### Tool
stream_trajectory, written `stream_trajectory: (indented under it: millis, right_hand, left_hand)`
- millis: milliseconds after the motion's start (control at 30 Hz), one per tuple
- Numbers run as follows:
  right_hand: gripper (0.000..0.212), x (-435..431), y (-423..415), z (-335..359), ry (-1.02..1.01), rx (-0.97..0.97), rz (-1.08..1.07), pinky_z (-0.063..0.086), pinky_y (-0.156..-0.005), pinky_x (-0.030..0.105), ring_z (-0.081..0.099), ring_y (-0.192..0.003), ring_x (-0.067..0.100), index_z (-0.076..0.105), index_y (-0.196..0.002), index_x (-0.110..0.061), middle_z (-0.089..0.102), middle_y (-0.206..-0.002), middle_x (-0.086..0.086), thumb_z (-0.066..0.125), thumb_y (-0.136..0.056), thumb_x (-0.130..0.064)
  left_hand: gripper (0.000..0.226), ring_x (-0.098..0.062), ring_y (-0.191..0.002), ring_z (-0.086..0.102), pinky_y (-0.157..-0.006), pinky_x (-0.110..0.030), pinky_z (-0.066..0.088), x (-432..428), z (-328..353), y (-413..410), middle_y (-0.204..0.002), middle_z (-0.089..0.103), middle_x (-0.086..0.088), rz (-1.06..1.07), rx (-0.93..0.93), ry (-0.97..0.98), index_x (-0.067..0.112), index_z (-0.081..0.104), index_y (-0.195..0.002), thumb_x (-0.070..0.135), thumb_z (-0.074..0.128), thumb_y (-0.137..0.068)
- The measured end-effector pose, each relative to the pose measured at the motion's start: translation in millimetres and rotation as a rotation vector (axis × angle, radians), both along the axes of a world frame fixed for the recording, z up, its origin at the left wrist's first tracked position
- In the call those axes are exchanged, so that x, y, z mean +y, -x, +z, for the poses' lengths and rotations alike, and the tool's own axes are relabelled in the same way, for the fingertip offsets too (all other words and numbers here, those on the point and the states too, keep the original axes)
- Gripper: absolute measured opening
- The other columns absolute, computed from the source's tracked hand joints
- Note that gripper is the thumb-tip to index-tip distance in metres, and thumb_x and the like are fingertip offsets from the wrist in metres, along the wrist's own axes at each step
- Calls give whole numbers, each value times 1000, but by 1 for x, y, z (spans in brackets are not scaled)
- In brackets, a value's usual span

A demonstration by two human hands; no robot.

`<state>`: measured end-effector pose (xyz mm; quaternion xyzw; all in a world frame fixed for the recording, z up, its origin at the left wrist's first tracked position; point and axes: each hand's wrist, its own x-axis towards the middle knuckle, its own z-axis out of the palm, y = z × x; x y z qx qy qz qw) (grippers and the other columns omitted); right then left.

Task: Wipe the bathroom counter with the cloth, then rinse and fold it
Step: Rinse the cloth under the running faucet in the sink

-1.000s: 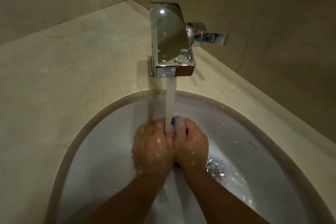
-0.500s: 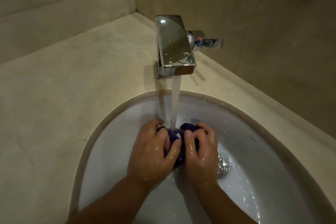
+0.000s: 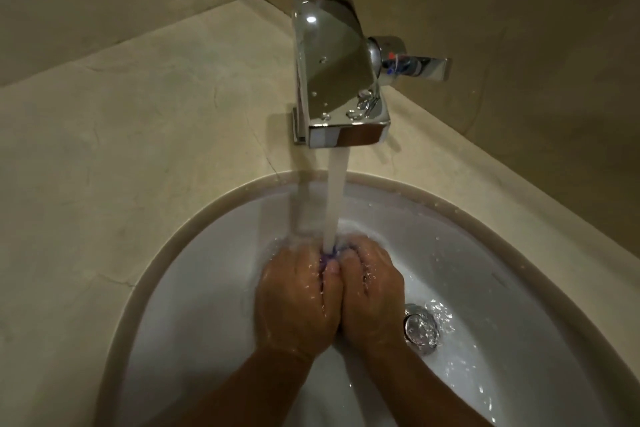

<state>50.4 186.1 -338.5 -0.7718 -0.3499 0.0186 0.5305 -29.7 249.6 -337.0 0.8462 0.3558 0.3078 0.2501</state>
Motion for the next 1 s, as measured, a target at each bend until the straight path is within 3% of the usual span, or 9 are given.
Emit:
stream_trajectory:
  millis: [100,233,333,433,500,600,733,867,1000]
  right_hand:
    - [20,4,-10,-7,64,-109,23,35,-83,5,46,-87,-20,57,-84,-33,49,-82,-27,44,-97,-27]
    - [31,8,-17,-9,266,-241,17,45,-67,25,41,-70,0,63,-76,-21,50,-75,-15,43,-94,-34]
    - [43,8,-18,2,223,-59,74,42,-68,30,51,-66,15,59,-75,-14,56,-71,-3,30,-95,-39]
    - [32,8,-16,9,325,-61,113,39,-72,28,43,-66,5,53,-76,-27,46,-70,-17,30,-96,-38]
    - [30,5,-9,14,197,-37,59,36,-74,24,46,-77,2,61,-86,-28,51,-81,-21,35,-100,-31]
    - [18,-2,6,25,-55,97,-44,44,-84,23,58,-97,6,64,-95,-23,59,-102,-11,47,-99,-23]
    - [11,-11,16,22,-63,187,-169,42,-92,21,51,-115,2,58,-100,-28,53,-120,-16,49,-94,-32]
    - [44,-9,25,5,59,305,-232,35,-85,13,46,-108,-4,48,-129,-34,50,-119,-18,46,-85,-32]
    - [56,-6,25,-3,92,286,-113,35,-90,9,48,-114,-4,52,-140,-31,54,-126,-21,34,-87,-42]
  left_hand:
    - [34,-17,-69,56,-64,-31,49,1,5,-7,-76,60,4,48,45,36,19,64,-85,41,40,-96]
    - [37,-15,-69,57,-66,-33,49,4,3,-14,-74,60,6,74,149,55,22,66,-83,41,38,-97]
    - [40,-17,-78,60,-77,-37,49,7,3,-14,-82,64,5,35,225,107,24,67,-90,44,33,-97]
    - [30,-18,-79,58,-78,-42,50,7,10,-12,-81,62,5,5,120,200,23,63,-88,41,40,-95]
    - [21,-17,-79,57,-74,-42,50,5,20,-8,-82,61,5,-26,18,253,23,60,-88,37,45,-93]
    - [6,-19,-82,52,-75,-35,46,9,33,6,-88,56,2,-135,-100,136,19,56,-88,18,50,-89]
    - [19,-22,-104,53,-90,-34,46,13,29,24,-110,58,-4,-207,-78,73,14,56,-93,22,47,-78]
    - [43,-15,-108,53,-94,-41,47,2,20,13,-119,58,2,-174,18,242,18,55,-119,40,44,-84]
    - [52,-10,-107,57,-93,-35,48,4,12,6,-117,63,7,-147,26,172,22,56,-129,54,37,-93]
